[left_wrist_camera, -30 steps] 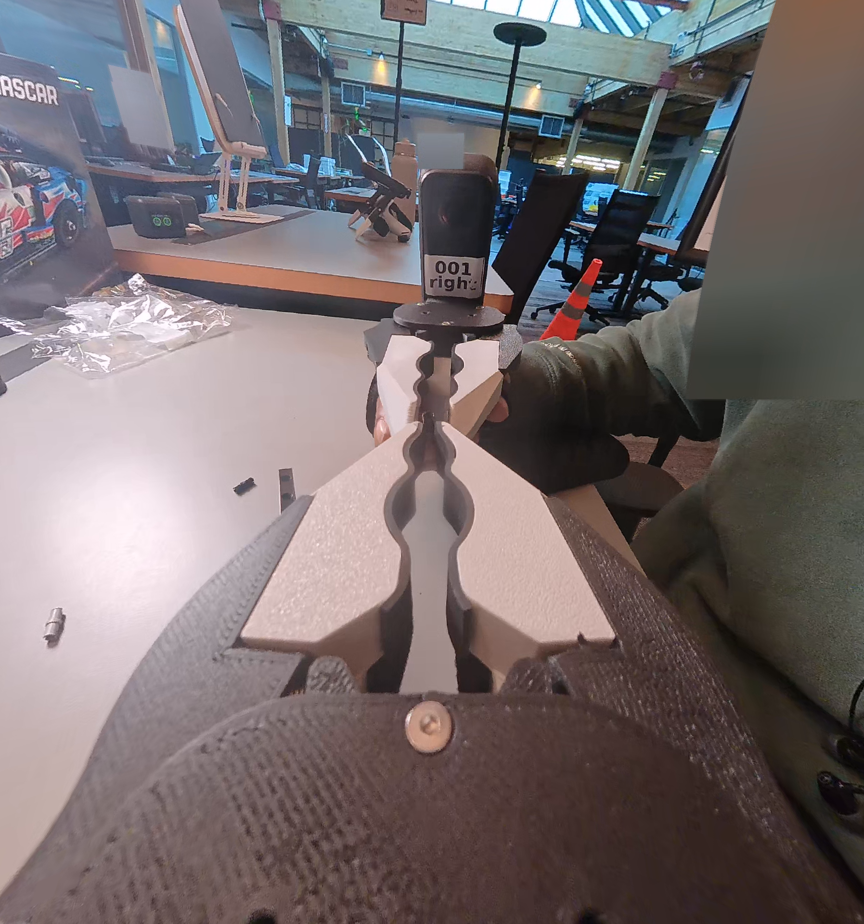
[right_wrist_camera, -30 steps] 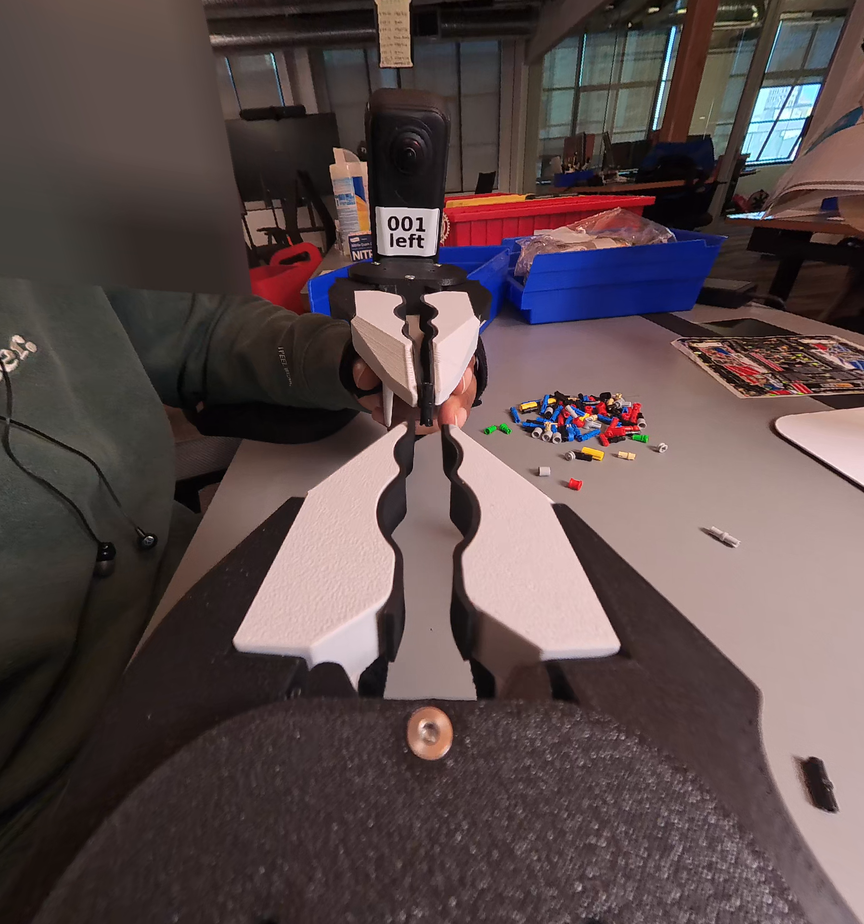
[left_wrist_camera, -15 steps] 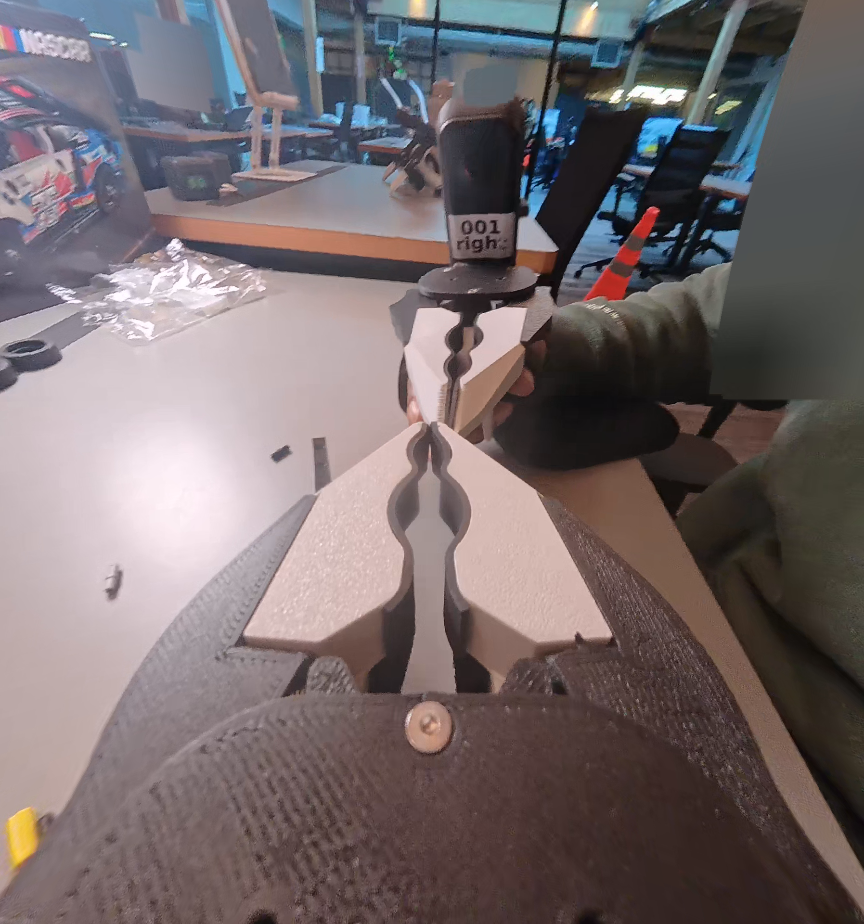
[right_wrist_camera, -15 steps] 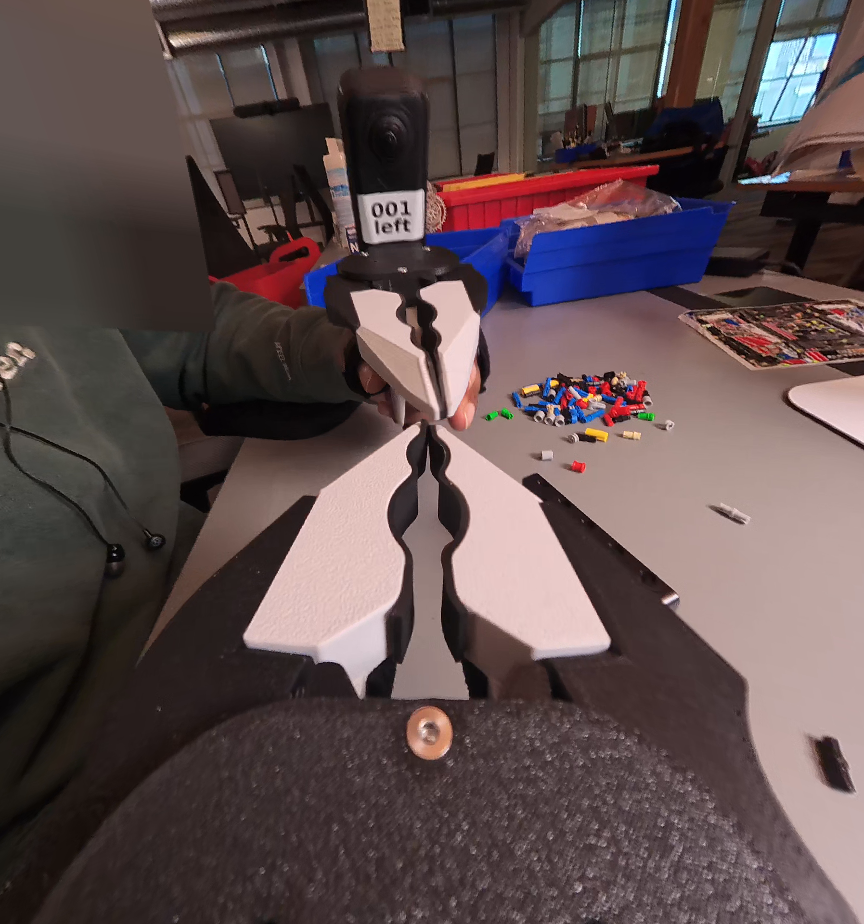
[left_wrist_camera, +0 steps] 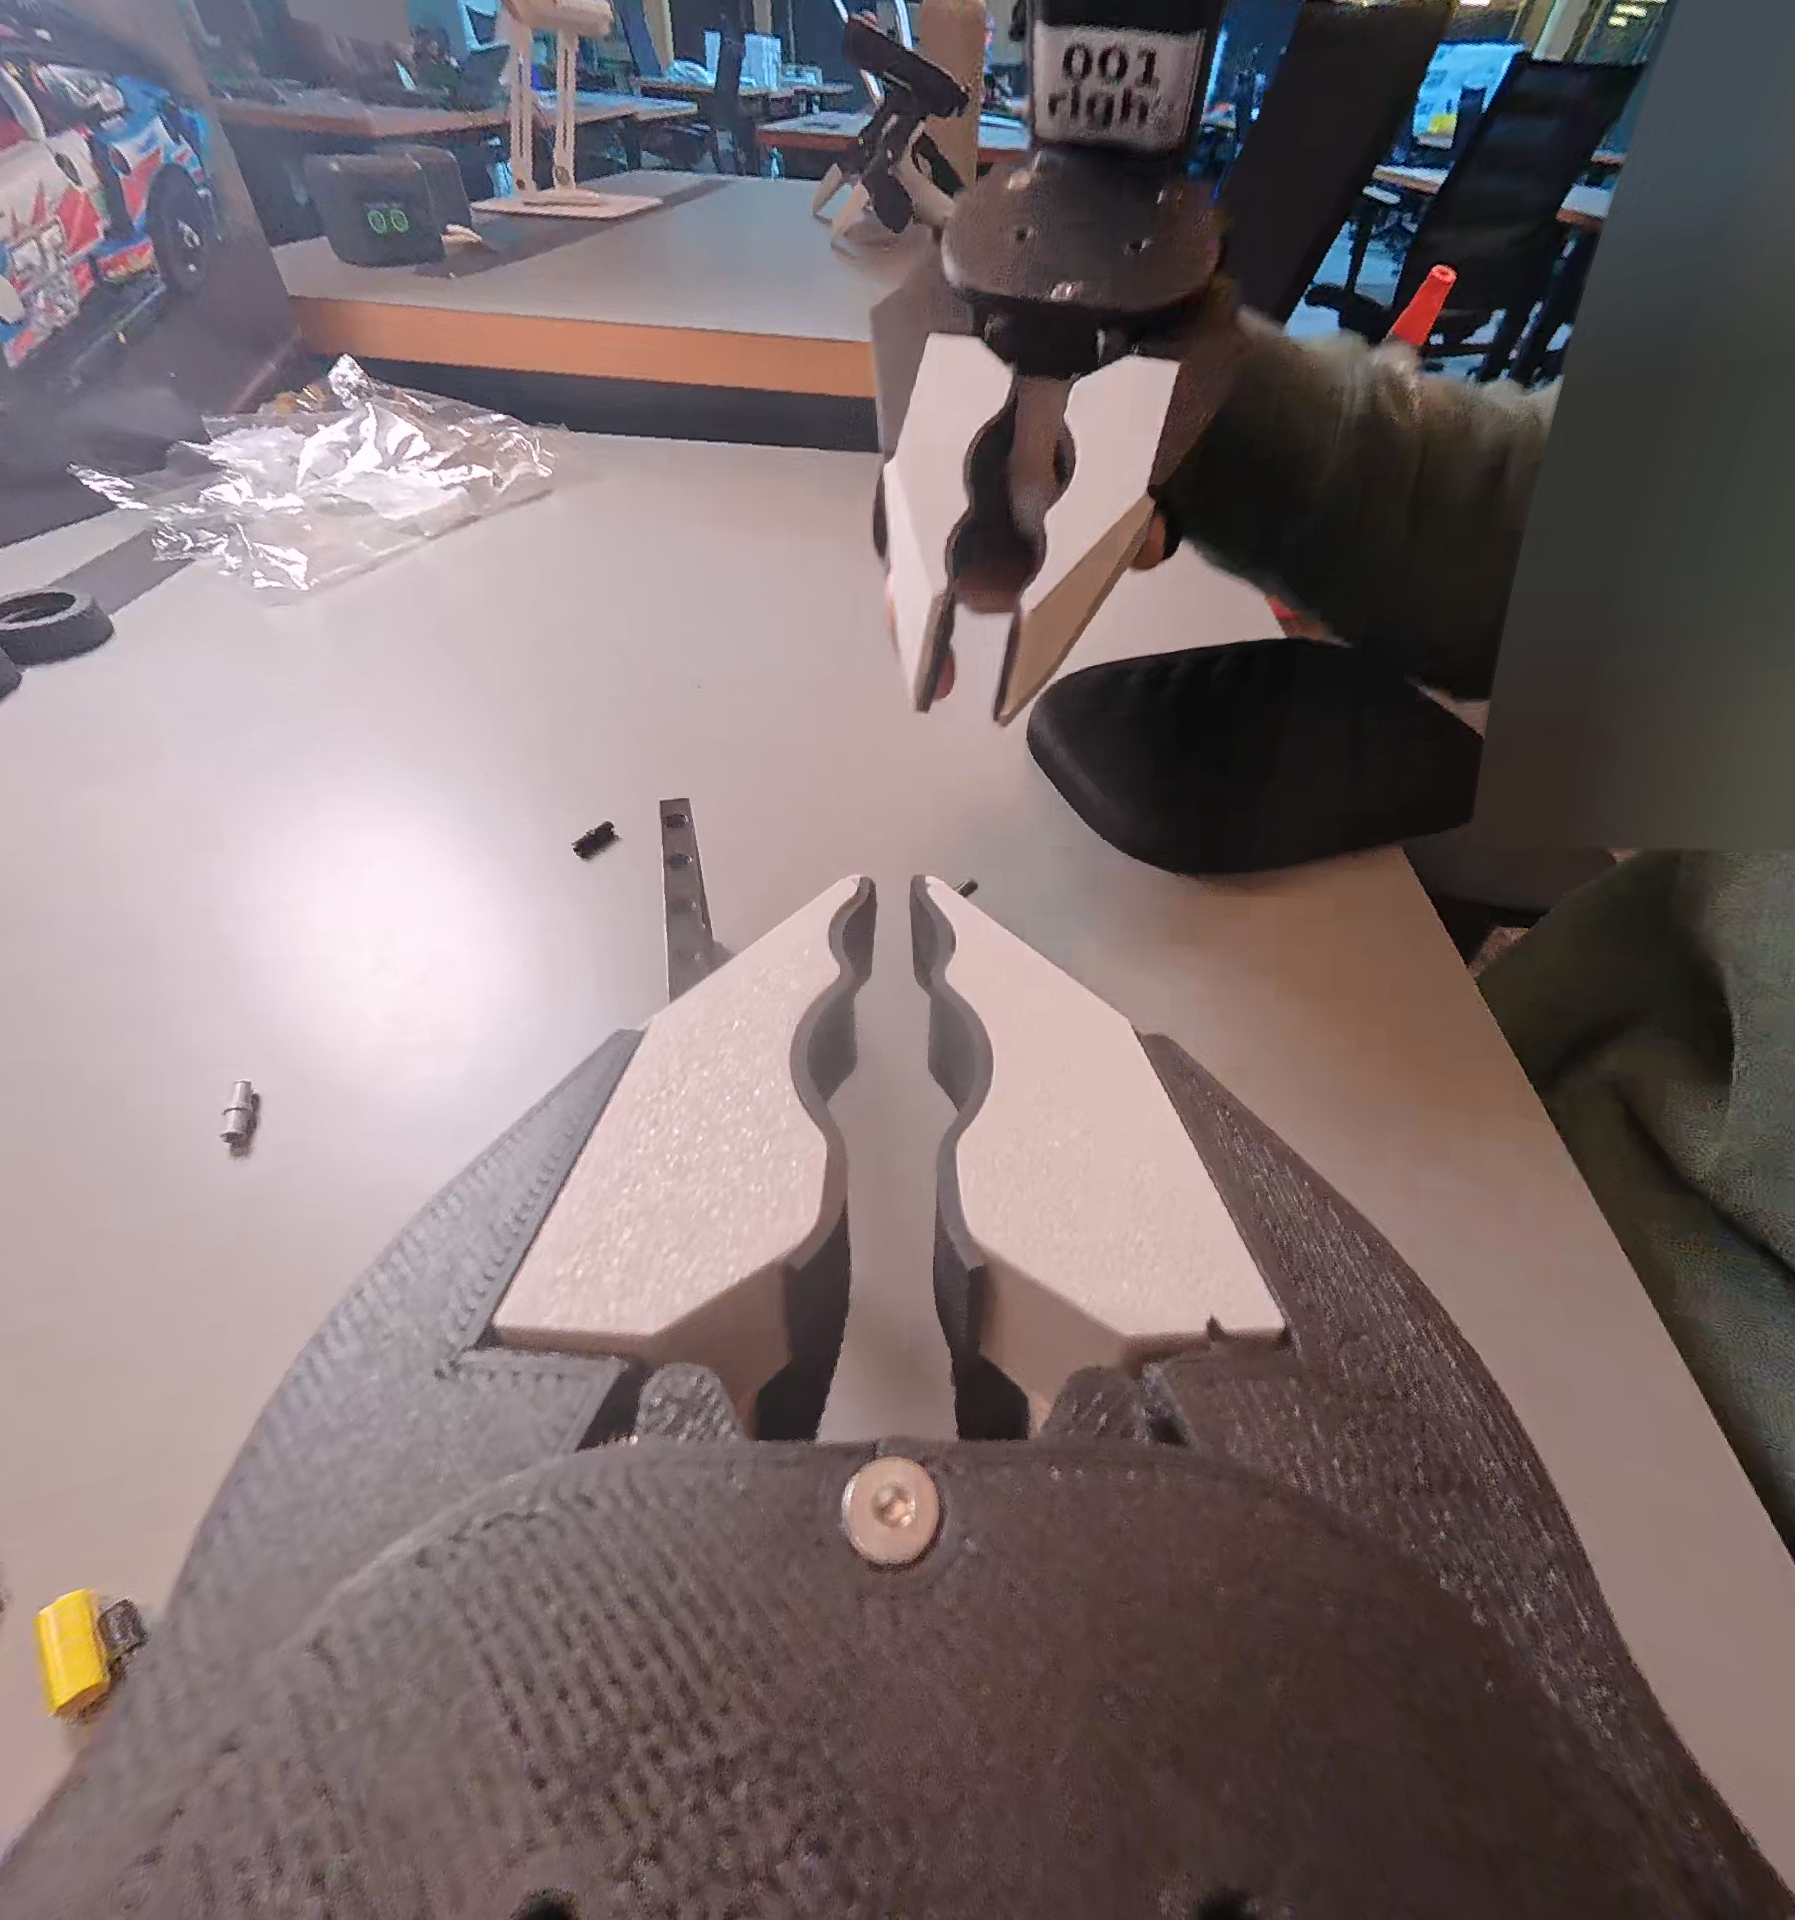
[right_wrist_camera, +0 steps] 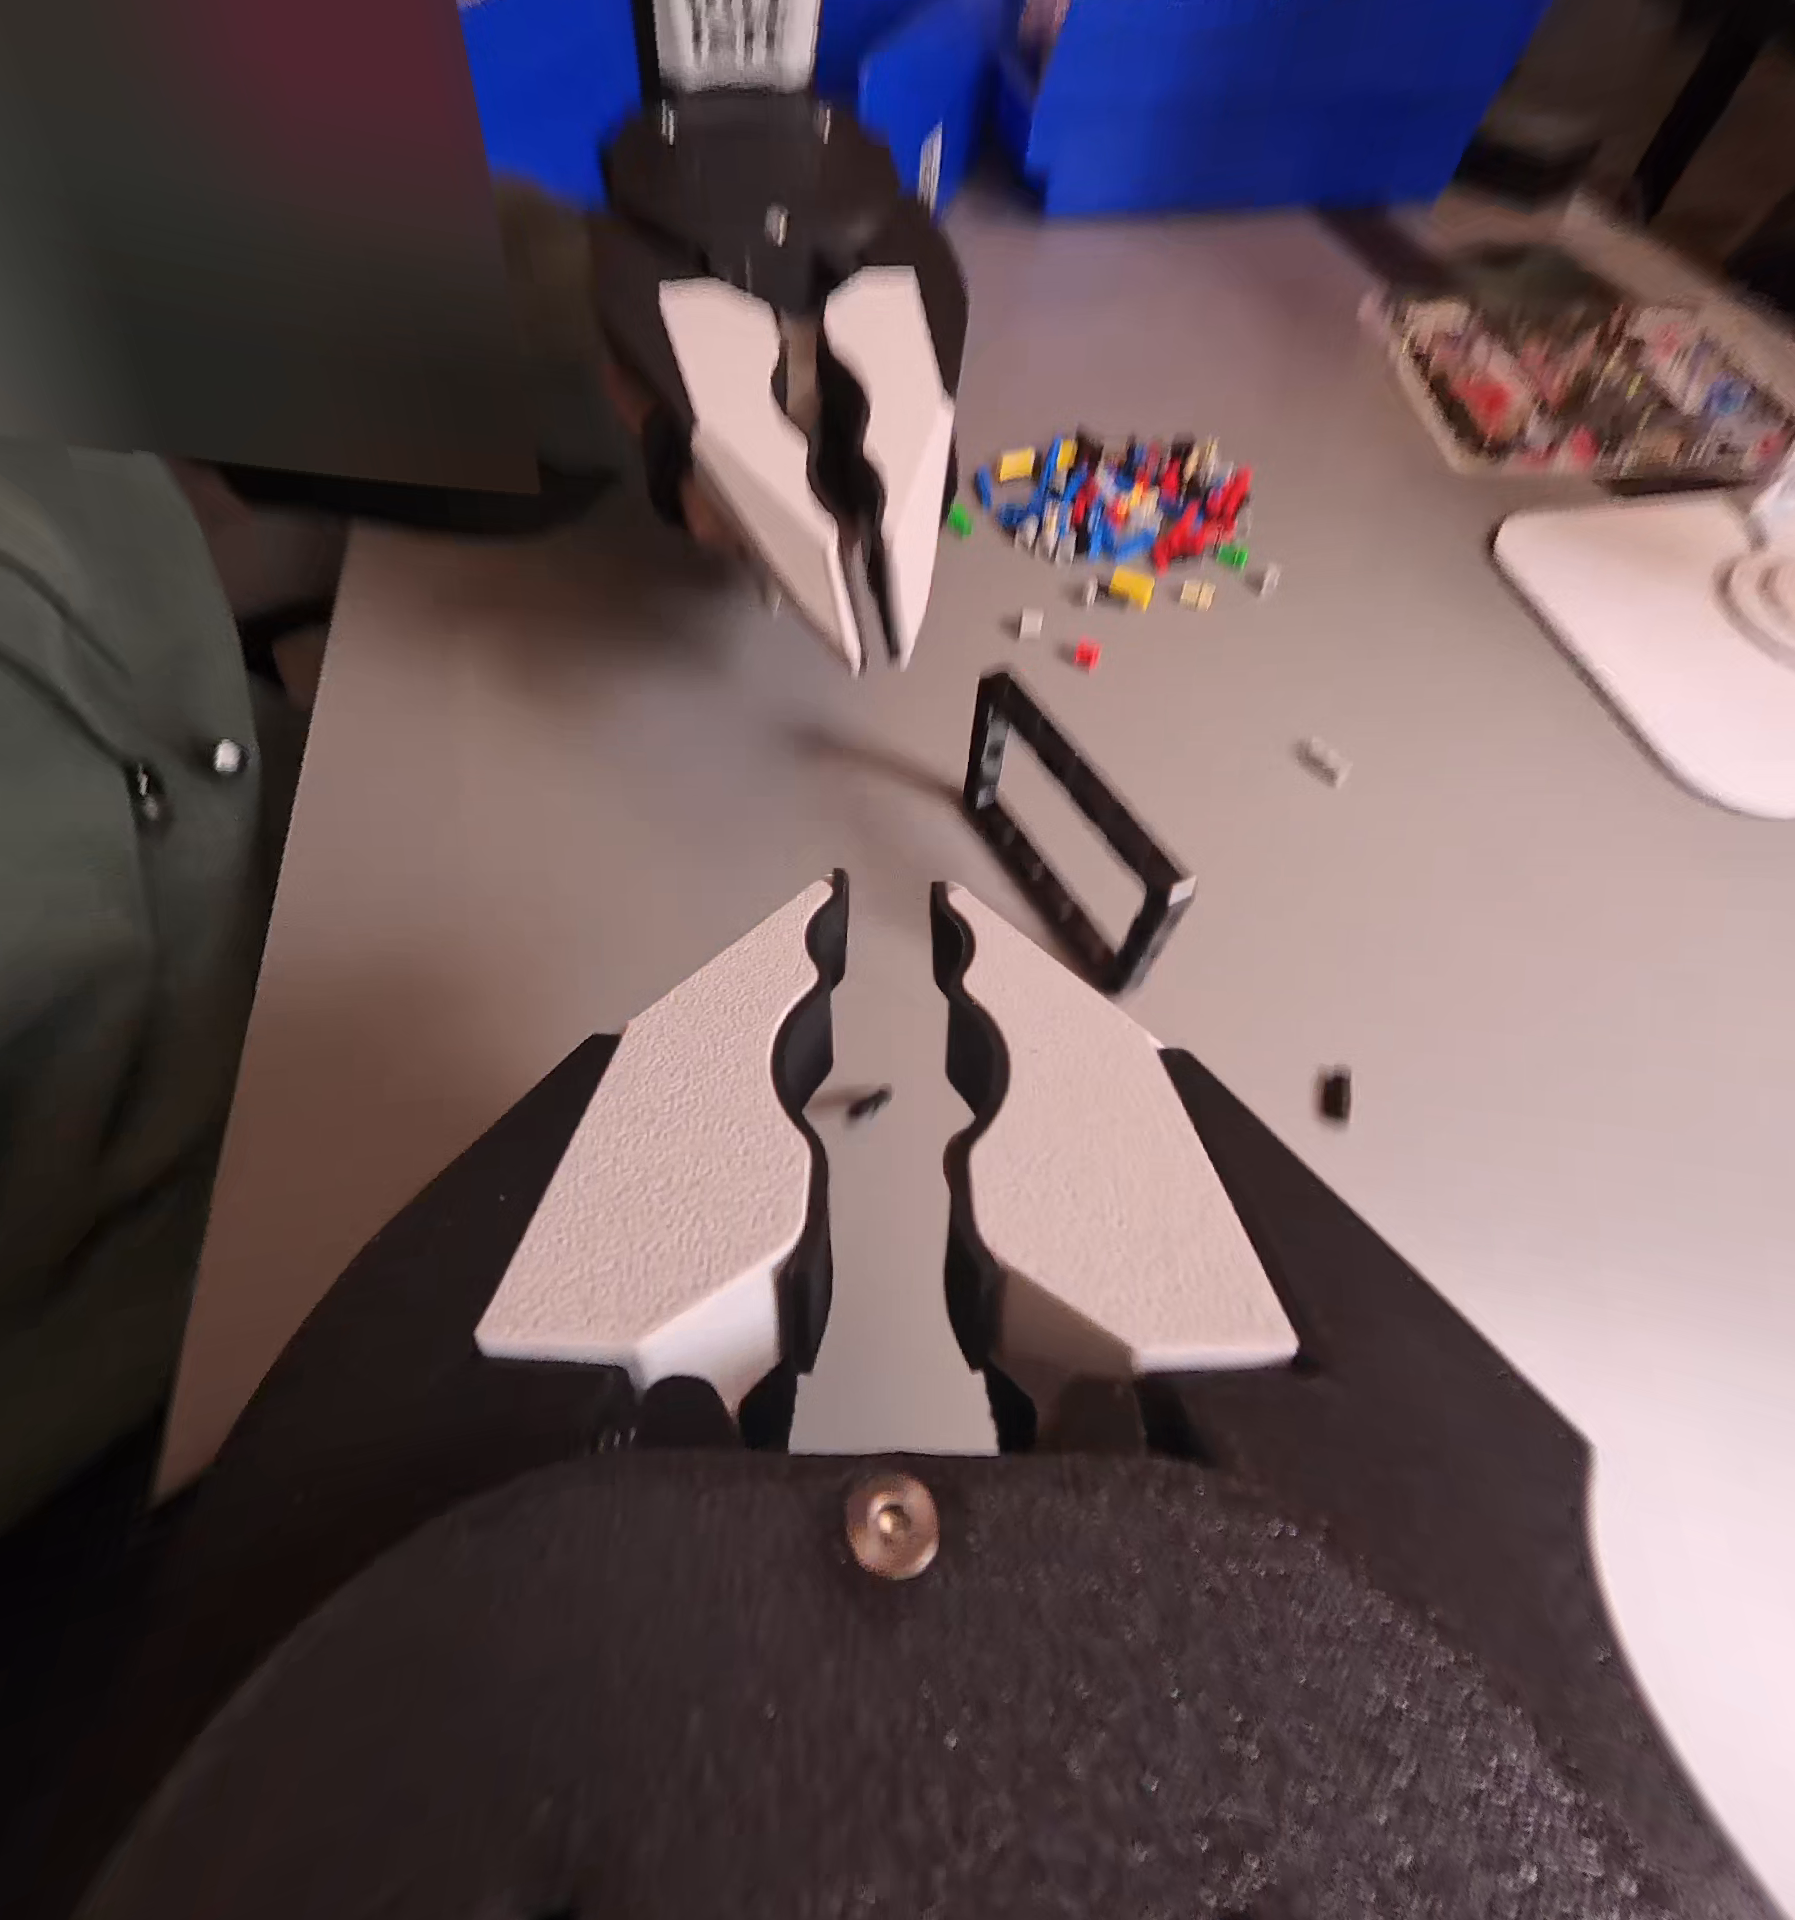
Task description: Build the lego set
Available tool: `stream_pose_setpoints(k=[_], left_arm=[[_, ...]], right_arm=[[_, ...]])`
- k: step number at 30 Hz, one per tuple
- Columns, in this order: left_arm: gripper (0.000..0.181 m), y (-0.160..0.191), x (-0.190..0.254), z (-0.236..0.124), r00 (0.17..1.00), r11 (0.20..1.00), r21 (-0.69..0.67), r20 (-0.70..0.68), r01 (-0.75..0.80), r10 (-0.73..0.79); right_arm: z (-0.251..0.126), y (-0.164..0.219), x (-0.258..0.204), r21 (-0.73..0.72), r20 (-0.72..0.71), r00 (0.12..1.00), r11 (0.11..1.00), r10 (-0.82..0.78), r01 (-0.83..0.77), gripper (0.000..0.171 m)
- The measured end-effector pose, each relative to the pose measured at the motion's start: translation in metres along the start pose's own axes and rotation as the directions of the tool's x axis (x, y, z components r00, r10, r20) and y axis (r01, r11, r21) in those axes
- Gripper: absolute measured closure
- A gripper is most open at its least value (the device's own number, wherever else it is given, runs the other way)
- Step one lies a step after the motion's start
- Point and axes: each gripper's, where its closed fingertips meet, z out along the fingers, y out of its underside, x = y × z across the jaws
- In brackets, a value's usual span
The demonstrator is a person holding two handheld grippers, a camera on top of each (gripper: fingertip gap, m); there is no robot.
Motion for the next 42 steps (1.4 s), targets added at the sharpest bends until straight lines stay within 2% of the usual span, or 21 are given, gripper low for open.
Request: stream_pose_setpoints(k=[2, 4, 8, 14, 29, 42], left_arm=[[0.177, 0.003, 0.001, 0.001, 1.000, 1.000, -0.017, -0.001, -0.014, 0.014], [0.176, 0.006, 0.000, 0.003, 1.000, 0.999, -0.034, -0.002, -0.025, 0.025], [0.176, 0.013, 0.002, 0.008, 1.000, 0.998, -0.062, -0.013, -0.021, 0.020], [0.176, 0.022, 0.007, 0.009, 0.999, 0.994, -0.104, -0.017, -0.044, 0.043], [0.176, 0.027, 0.007, 0.008, 0.999, 0.992, -0.121, -0.030, -0.032, 0.029], [0.176, 0.036, 0.008, 0.012, 0.999, 0.989, -0.146, -0.051, -0.005, -0.002]], right_arm=[[-0.012, 0.027, -0.004, -0.162, -0.029, 1.000, 0.987, 0.004, -0.008, 0.149], [-0.017, 0.048, -0.008, -0.262, -0.060, 0.998, 0.965, 0.004, -0.020, 0.145], [-0.007, 0.071, -0.008, -0.347, -0.099, 0.995, 0.936, 0.034, -0.067, 0.144], [0.010, 0.082, 0.000, -0.404, -0.141, 0.989, 0.910, 0.038, -0.092, 0.150], [0.000, 0.089, 0.011, -0.399, -0.165, 0.981, 0.904, 0.097, -0.157, 0.151], [0.007, 0.087, 0.010, -0.389, -0.131, 0.985, 0.908, 0.113, -0.156, 0.154]])
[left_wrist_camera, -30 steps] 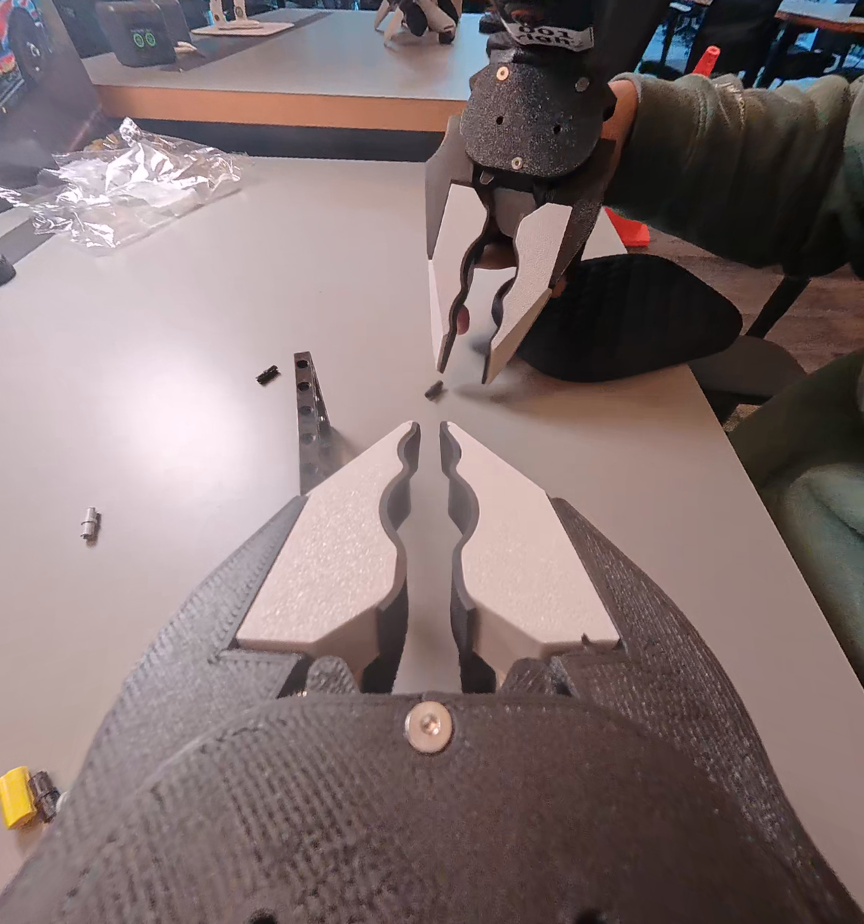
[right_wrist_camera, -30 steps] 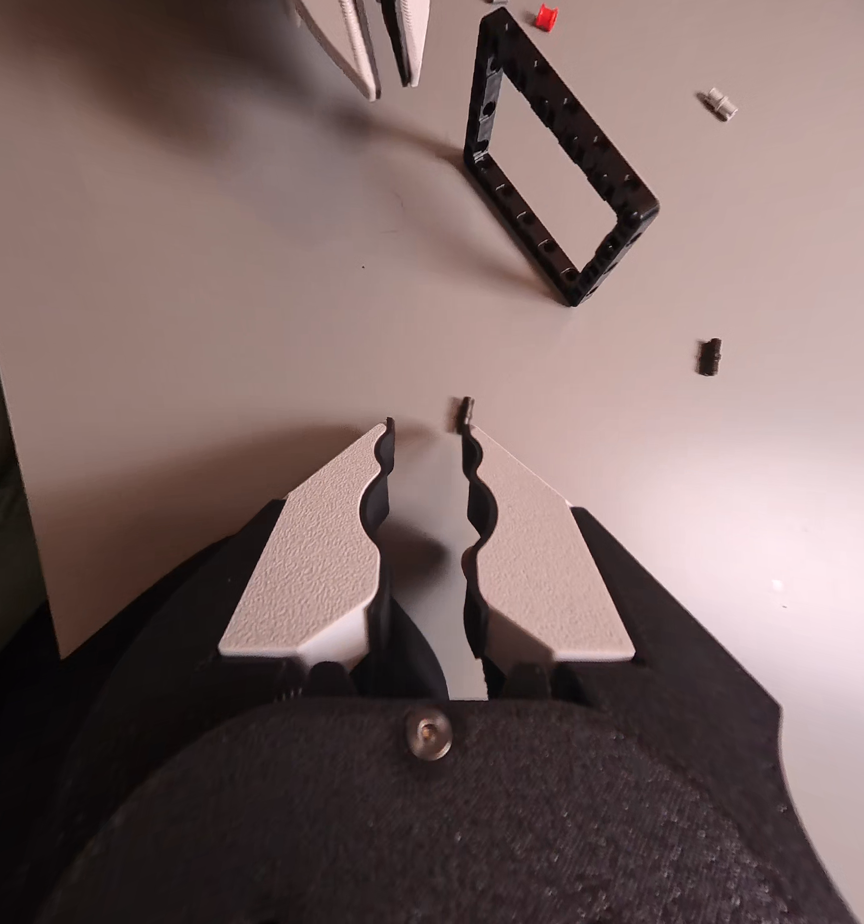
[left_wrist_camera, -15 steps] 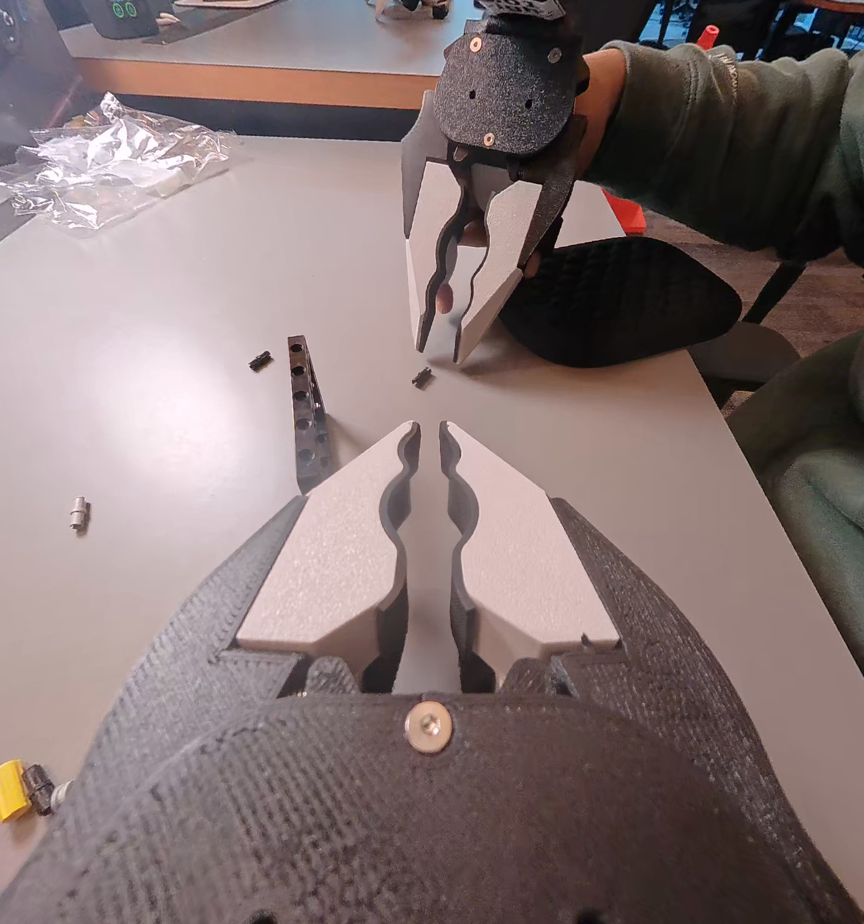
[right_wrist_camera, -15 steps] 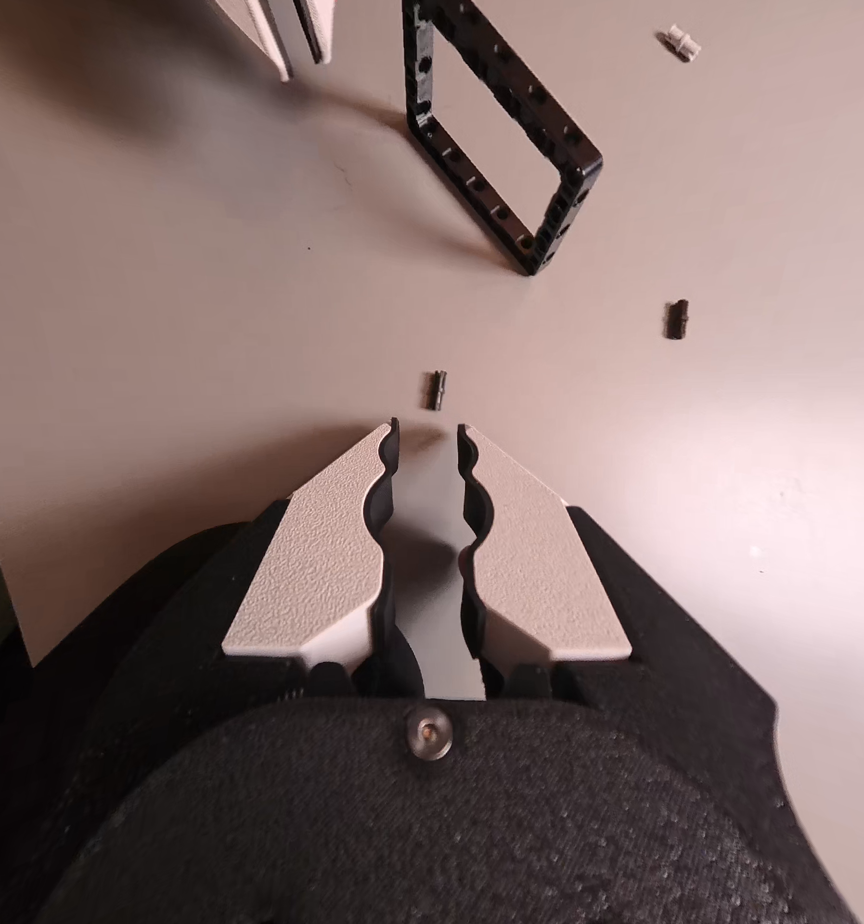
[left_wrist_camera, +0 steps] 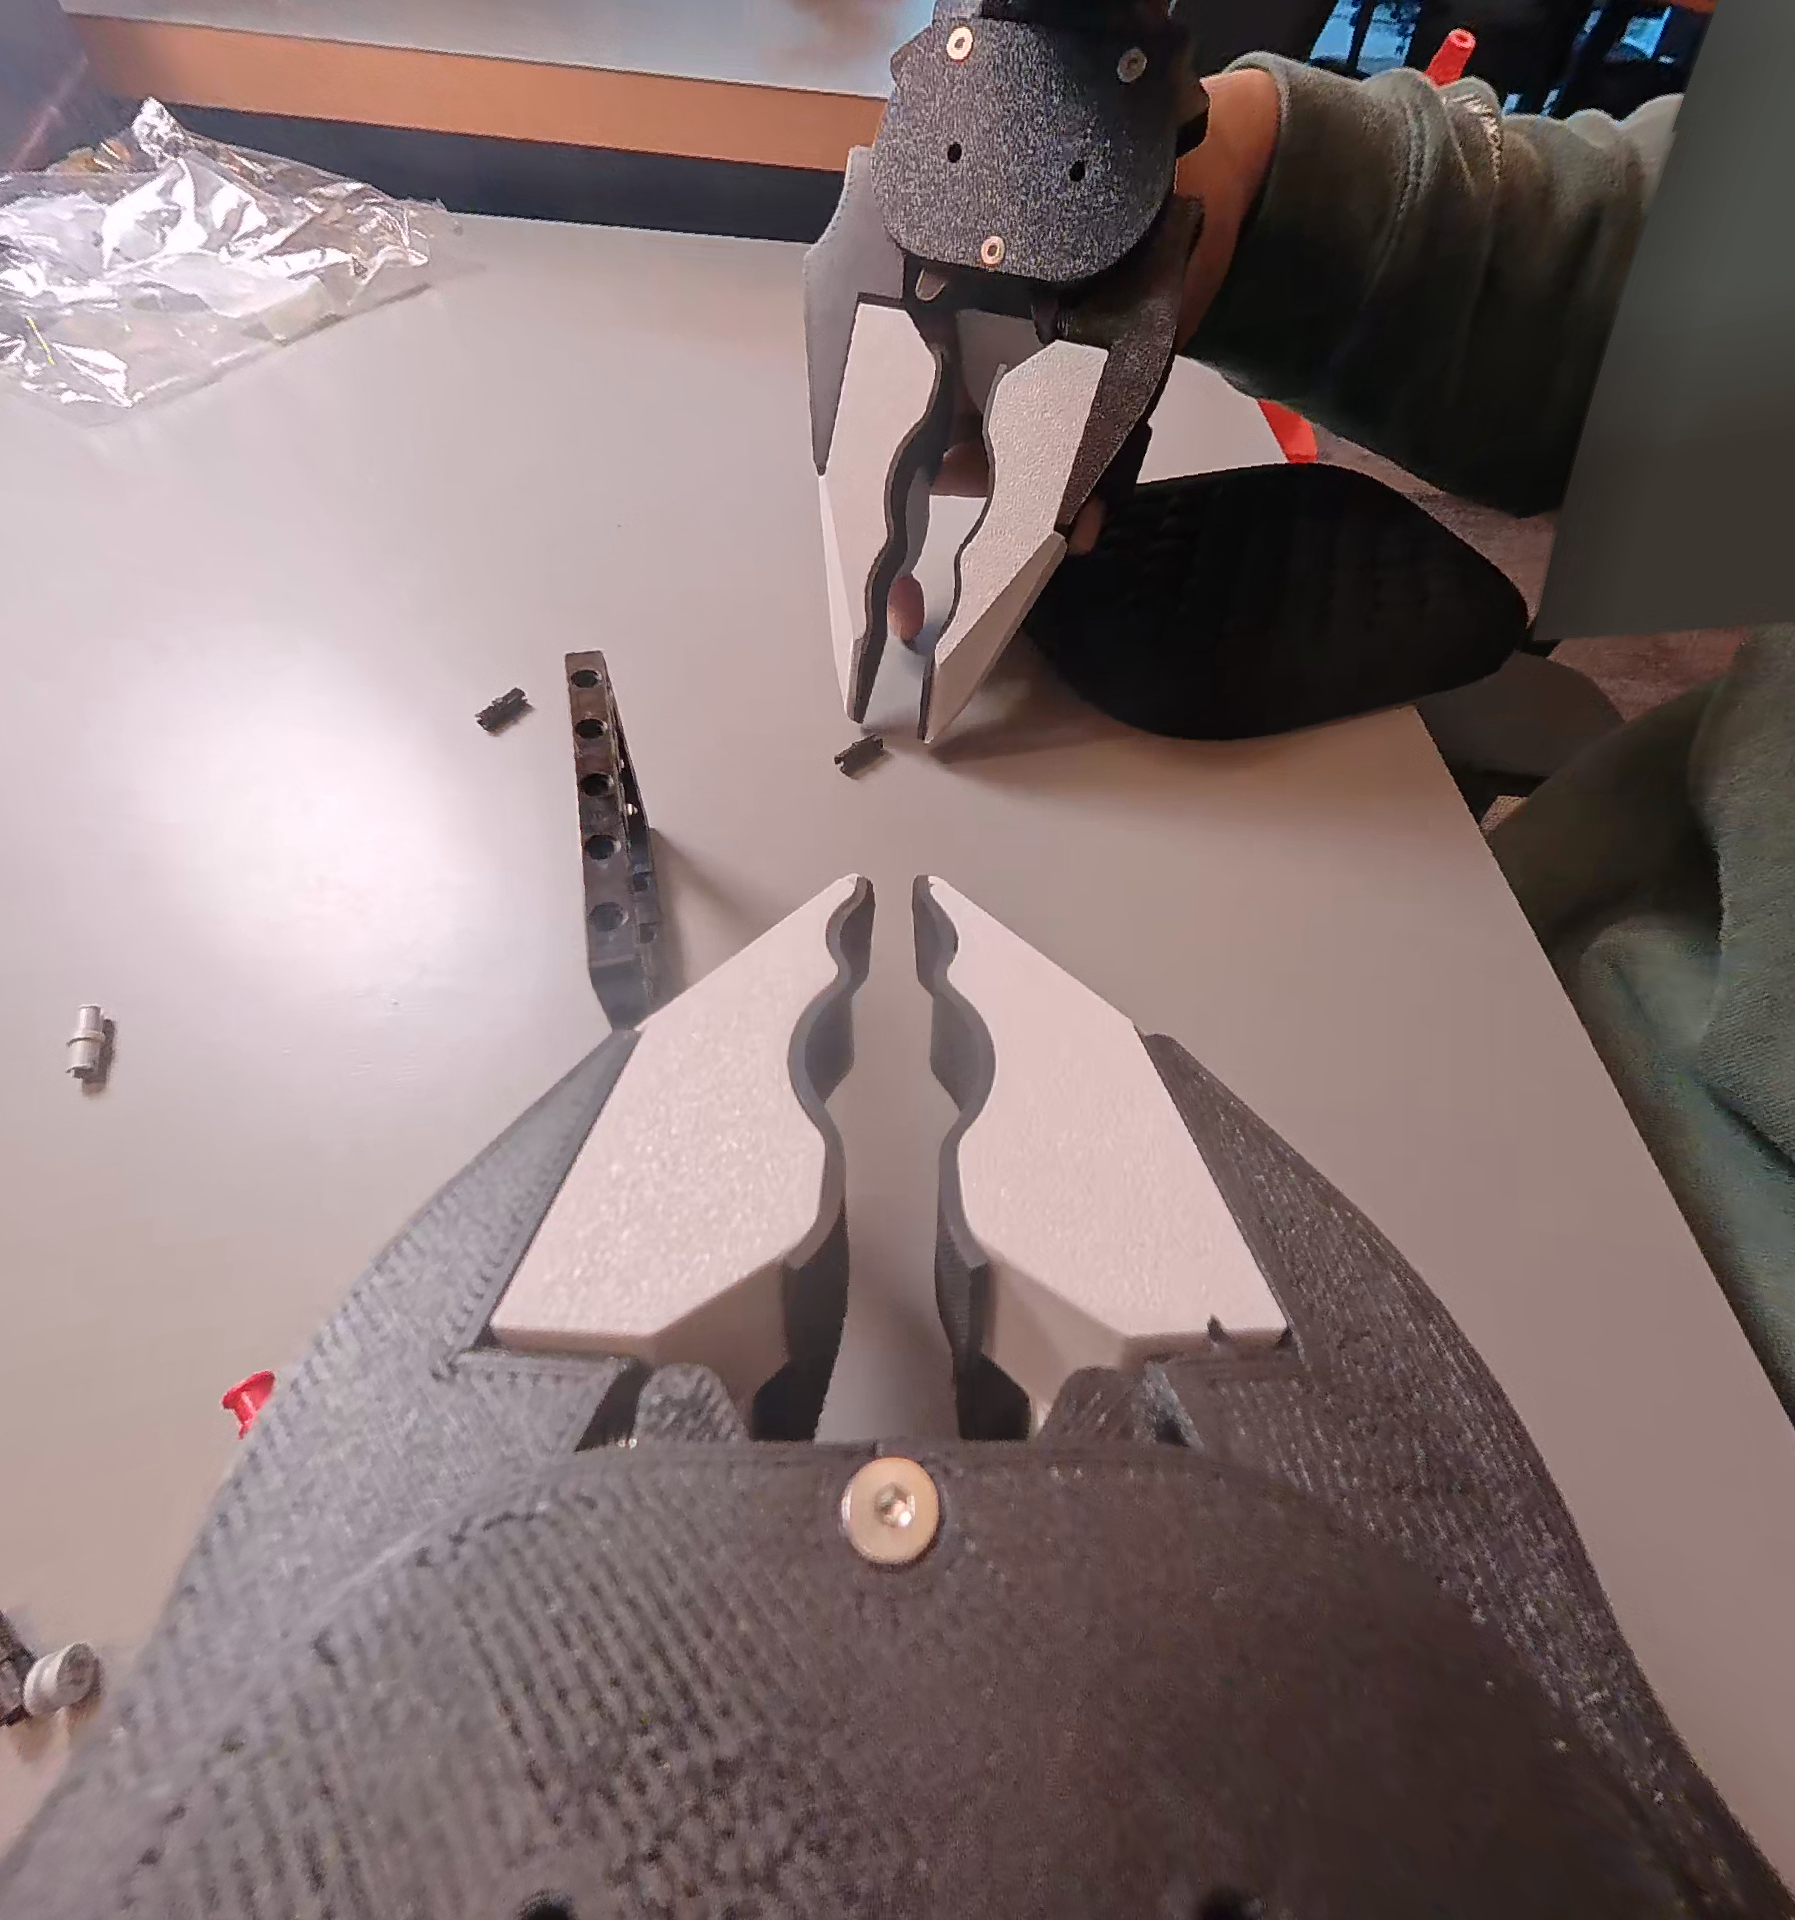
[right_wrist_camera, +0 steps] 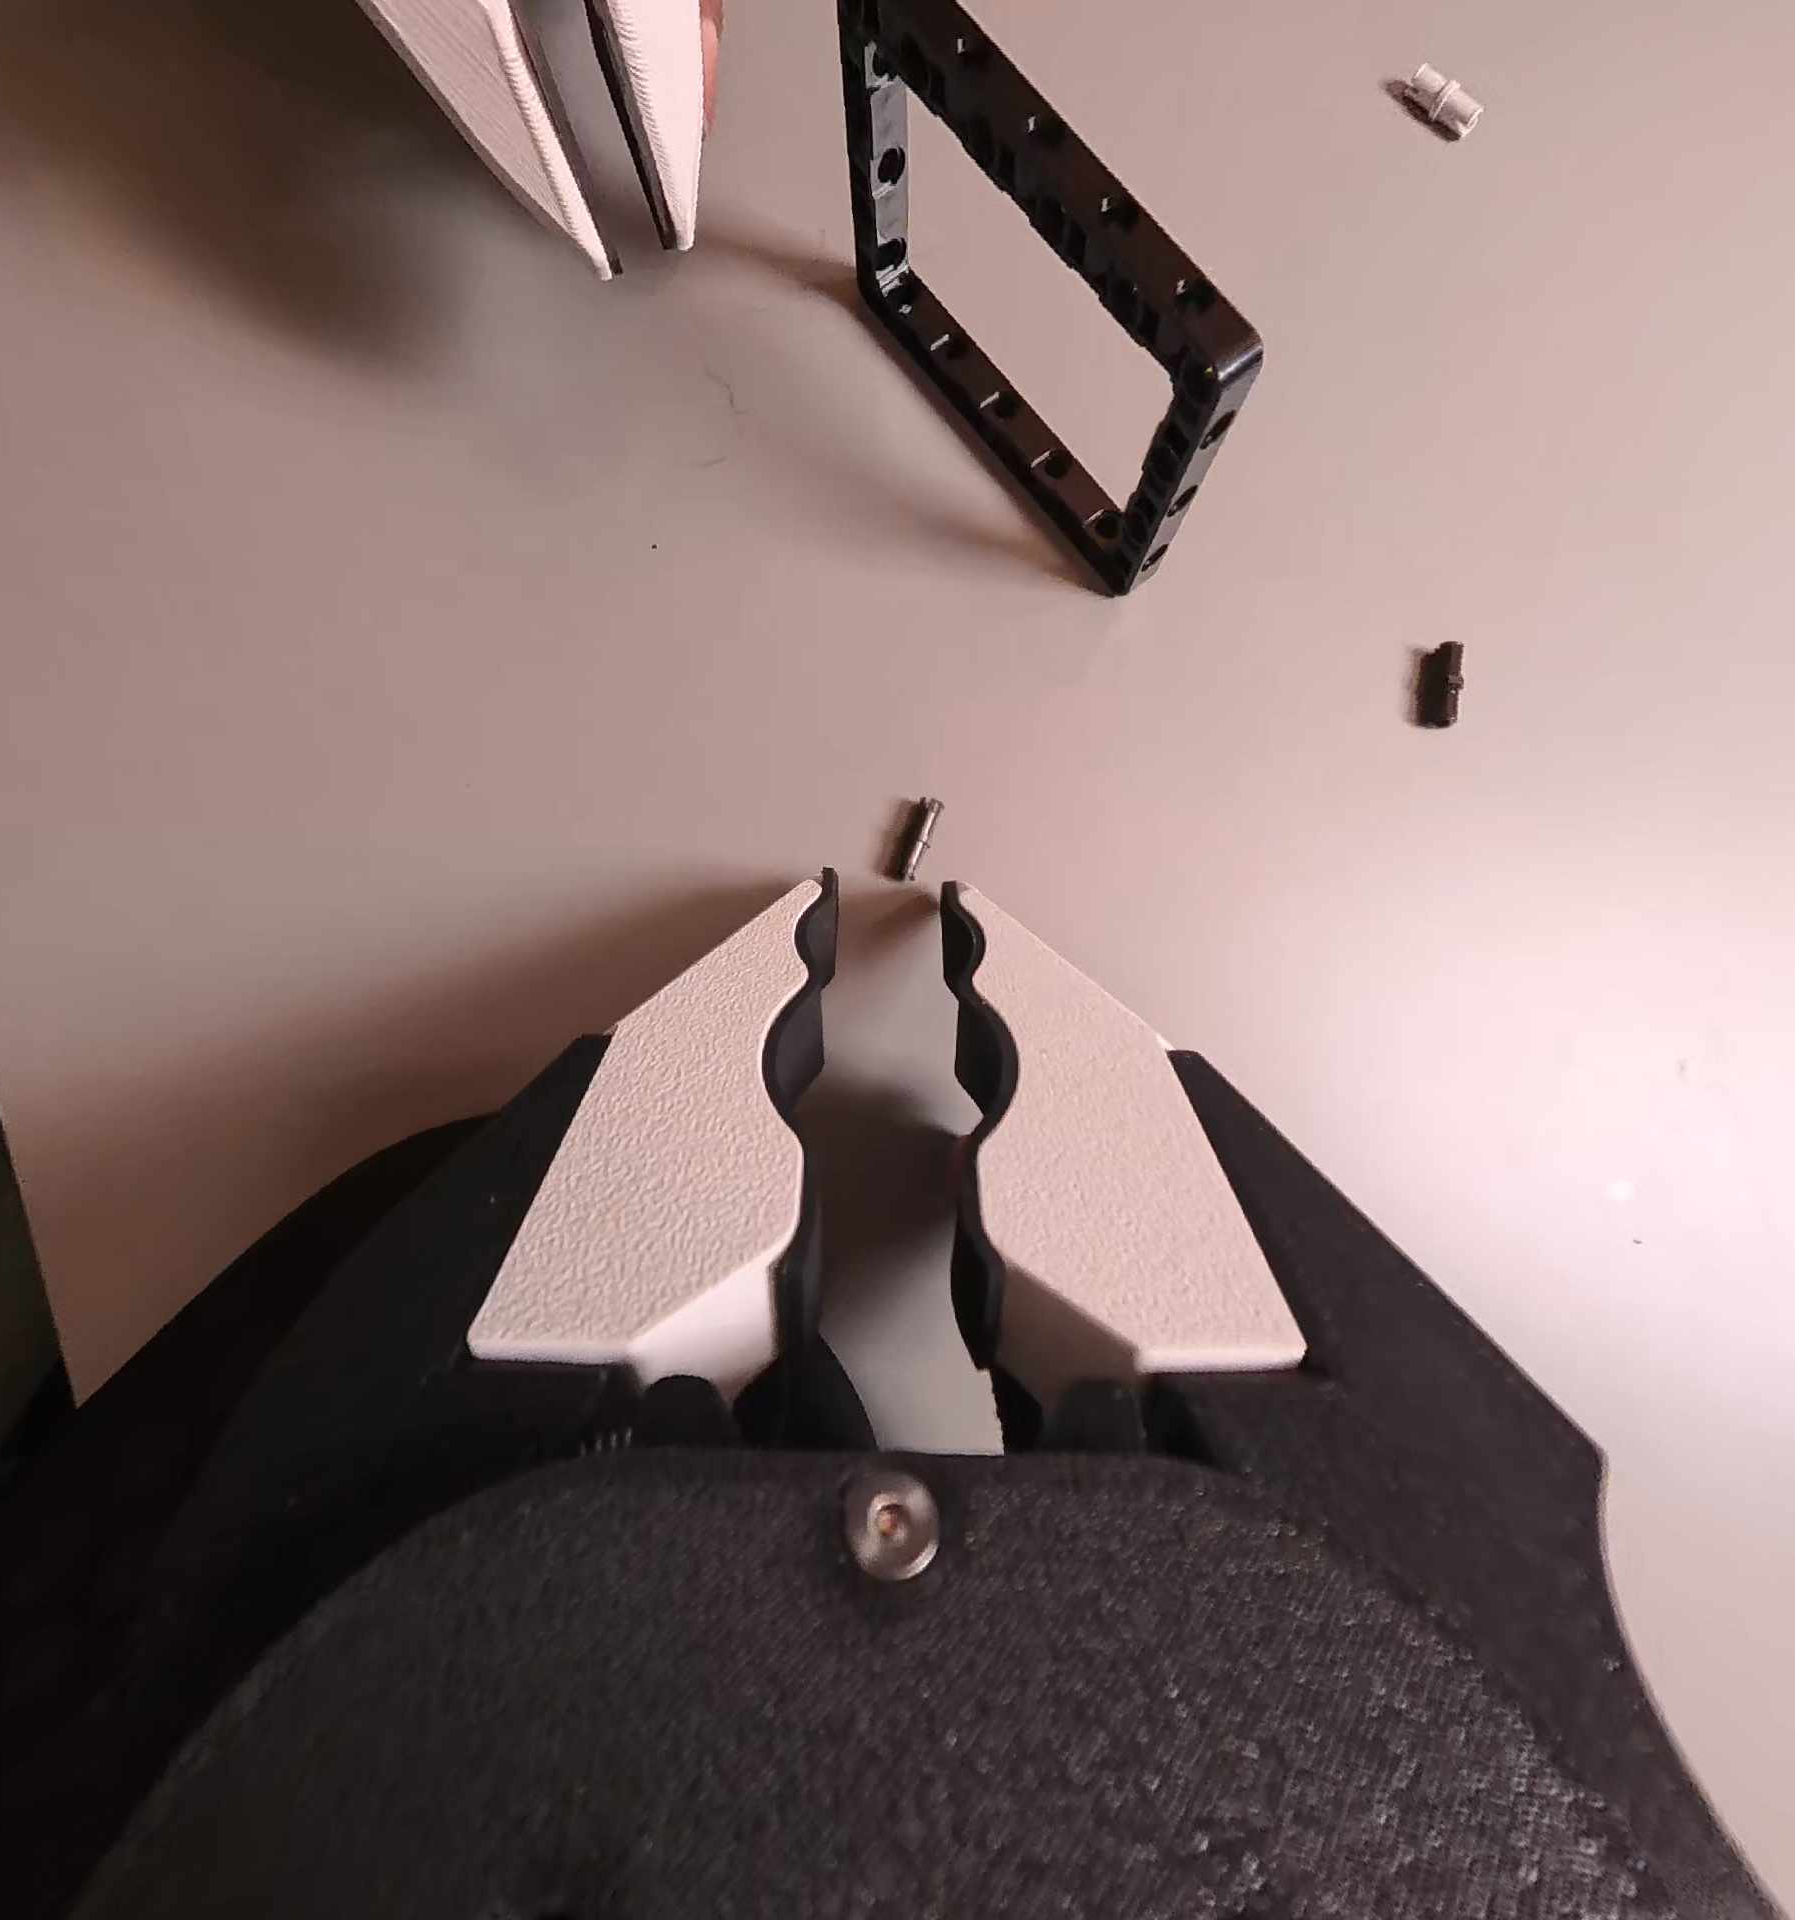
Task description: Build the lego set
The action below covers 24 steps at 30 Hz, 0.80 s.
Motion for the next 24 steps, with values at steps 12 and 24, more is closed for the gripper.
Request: stream_pose_setpoints(k=[12, 24], left_arm=[[0.176, -0.001, 0.000, -0.002, 0.999, 1.000, 0.012, -0.023, 0.027, -0.026], [0.176, 0.000, 0.000, -0.002, 0.999, 1.000, 0.009, -0.025, 0.029, -0.028]], right_arm=[[0.003, -0.004, -0.012, -0.006, 0.049, 0.999, 1.000, -0.022, 0.022, 0.157], [-0.001, 0.001, -0.001, 0.008, -0.004, 1.000, 1.000, 0.020, -0.020, 0.158]])
